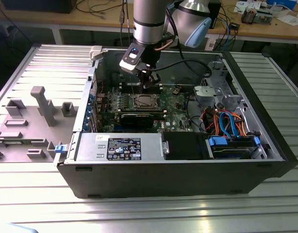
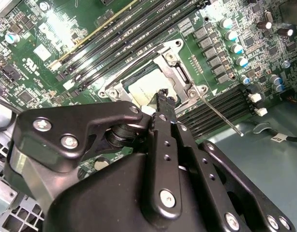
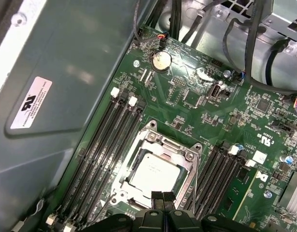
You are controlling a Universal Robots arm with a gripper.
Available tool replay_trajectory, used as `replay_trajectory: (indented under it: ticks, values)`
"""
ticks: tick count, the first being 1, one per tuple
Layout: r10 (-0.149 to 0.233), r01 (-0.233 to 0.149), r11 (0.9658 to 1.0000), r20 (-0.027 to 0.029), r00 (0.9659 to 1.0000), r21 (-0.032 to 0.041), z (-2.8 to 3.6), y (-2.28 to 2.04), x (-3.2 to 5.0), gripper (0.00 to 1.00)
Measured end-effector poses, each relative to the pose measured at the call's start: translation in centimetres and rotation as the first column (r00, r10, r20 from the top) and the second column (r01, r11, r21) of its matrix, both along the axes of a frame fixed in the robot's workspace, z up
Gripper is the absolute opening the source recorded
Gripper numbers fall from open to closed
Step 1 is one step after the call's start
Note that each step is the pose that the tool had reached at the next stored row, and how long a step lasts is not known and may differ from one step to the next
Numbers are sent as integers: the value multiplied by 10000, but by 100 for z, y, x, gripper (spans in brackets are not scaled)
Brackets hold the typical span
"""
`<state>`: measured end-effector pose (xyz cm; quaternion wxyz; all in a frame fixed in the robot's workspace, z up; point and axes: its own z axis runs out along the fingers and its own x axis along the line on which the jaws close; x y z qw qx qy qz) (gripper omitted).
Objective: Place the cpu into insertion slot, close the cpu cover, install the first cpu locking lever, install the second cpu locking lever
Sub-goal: 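Install the first cpu locking lever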
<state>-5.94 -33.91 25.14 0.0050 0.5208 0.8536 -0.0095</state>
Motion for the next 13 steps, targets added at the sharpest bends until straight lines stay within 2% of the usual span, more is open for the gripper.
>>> replay_trajectory:
  ticks: [13]
  values:
    - [418, -418, 9991, 0, 9991, 0, 0, 0, 0, 11]
